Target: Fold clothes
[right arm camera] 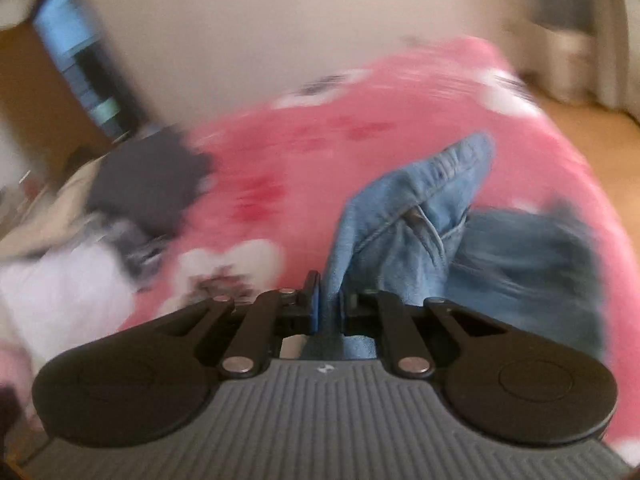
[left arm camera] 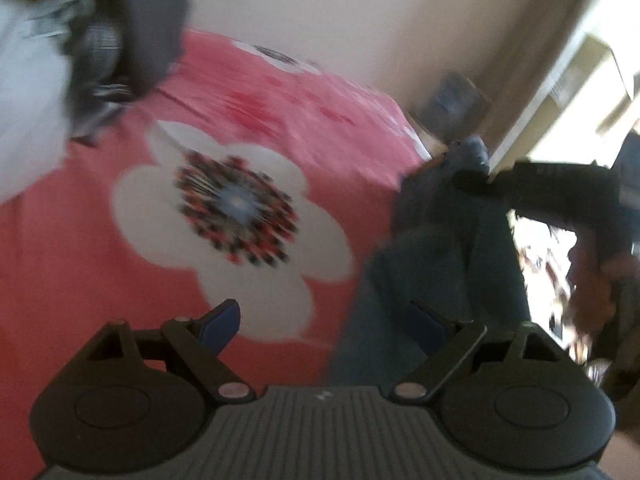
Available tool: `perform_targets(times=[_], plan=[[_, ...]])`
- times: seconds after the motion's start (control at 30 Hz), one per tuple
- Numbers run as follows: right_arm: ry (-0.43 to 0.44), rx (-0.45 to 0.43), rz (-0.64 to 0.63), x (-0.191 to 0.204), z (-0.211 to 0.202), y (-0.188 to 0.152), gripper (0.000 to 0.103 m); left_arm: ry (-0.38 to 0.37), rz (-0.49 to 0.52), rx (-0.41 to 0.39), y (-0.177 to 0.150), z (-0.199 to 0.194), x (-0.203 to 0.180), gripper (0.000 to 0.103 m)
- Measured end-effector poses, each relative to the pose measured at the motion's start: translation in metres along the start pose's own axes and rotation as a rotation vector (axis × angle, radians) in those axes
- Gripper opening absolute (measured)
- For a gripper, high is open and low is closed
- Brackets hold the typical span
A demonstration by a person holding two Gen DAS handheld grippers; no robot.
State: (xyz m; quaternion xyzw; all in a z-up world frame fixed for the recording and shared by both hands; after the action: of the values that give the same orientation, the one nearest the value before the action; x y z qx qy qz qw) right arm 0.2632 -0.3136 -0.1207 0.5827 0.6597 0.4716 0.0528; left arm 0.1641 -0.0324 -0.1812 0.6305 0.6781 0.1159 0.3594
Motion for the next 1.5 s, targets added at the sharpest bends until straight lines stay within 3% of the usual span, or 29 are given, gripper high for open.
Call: perform_targets(times=[0.17, 0.3, 0.33, 0.37, 0.47, 0.5, 0.57, 0.67, 0.8, 0.83, 0.93, 1.07, 1.17, 1.27, 1.33, 1.4, 1.47, 1.5], plan=[[0.091, 0.170, -0.096, 0.044, 0.082, -0.026, 0.012, 0.000, -0.090, -0.017, 0.014, -0.005, 0.027, 0.091], [0.133, 0.329, 0.003, 0.032, 0.123, -0.051, 0.022, -0.009, -0.080, 0.007, 0.011, 0.004, 0.028, 0.091], [0.154, 0.326, 0.029, 0.029, 0.118, -0.050, 0.024, -0.013, -0.078, 0.012, 0.010, 0.008, 0.027, 0.091], [0.181, 0.308, 0.050, 0.026, 0.111, -0.046, 0.028, -0.017, -0.078, 0.018, 0.009, 0.011, 0.027, 0.091], [0.242, 0.200, 0.104, 0.012, 0.070, -0.033, 0.059, -0.030, -0.087, 0.031, 0.010, 0.022, 0.025, 0.091], [0.258, 0.151, 0.120, 0.005, 0.051, -0.028, 0.064, -0.036, -0.091, 0.029, 0.013, 0.025, 0.024, 0.091], [0.247, 0.050, 0.151, -0.015, 0.014, -0.017, 0.067, -0.052, -0.091, 0.017, 0.022, 0.034, 0.020, 0.091], [0.079, -0.074, 0.205, -0.070, -0.036, -0.008, 0.075, -0.076, -0.075, 0.006, 0.039, 0.055, 0.010, 0.090], [-0.160, -0.149, 0.332, -0.153, -0.077, -0.011, 0.076, -0.090, -0.026, 0.070, 0.058, 0.099, -0.003, 0.084], [-0.184, -0.157, 0.377, -0.172, -0.082, -0.014, 0.076, -0.088, -0.017, 0.088, 0.061, 0.110, -0.005, 0.080], [-0.180, -0.152, 0.509, -0.212, -0.079, -0.029, 0.076, -0.100, -0.018, 0.146, 0.067, 0.134, -0.008, 0.067], [-0.118, -0.145, 0.610, -0.237, -0.063, -0.046, 0.077, -0.105, 0.032, 0.147, 0.068, 0.150, -0.019, 0.061], [-0.062, -0.144, 0.608, -0.239, -0.052, -0.049, 0.076, -0.102, 0.058, 0.135, 0.069, 0.158, -0.026, 0.056], [-0.014, -0.114, 0.596, -0.238, -0.048, -0.044, 0.060, -0.098, 0.060, 0.121, 0.069, 0.163, -0.033, 0.048], [-0.028, -0.072, 0.562, -0.237, -0.045, -0.041, 0.049, -0.092, 0.063, 0.108, 0.070, 0.165, -0.037, 0.034], [-0.047, -0.041, 0.542, -0.237, -0.045, -0.039, 0.028, -0.075, 0.067, 0.078, 0.072, 0.161, -0.041, 0.026], [-0.051, -0.036, 0.535, -0.237, -0.045, -0.036, 0.014, -0.058, 0.072, 0.049, 0.074, 0.157, -0.045, 0.019], [-0.062, -0.039, 0.517, -0.233, -0.046, -0.034, 0.013, -0.050, 0.074, 0.034, 0.075, 0.155, -0.047, 0.017]])
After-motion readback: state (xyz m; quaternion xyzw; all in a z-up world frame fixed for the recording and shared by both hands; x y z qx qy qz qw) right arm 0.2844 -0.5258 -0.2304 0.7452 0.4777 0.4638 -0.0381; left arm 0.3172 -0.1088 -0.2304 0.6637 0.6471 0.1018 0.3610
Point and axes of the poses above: each gripper's, at about its wrist camera, not at the fingertips, and z roughly the way its jaws point, x to its left, y to its top, the point moved 3 cm from there along z, roughly the way its jaws point, and after that the axes turned 10 degrees about y, right-handed, at the moved point
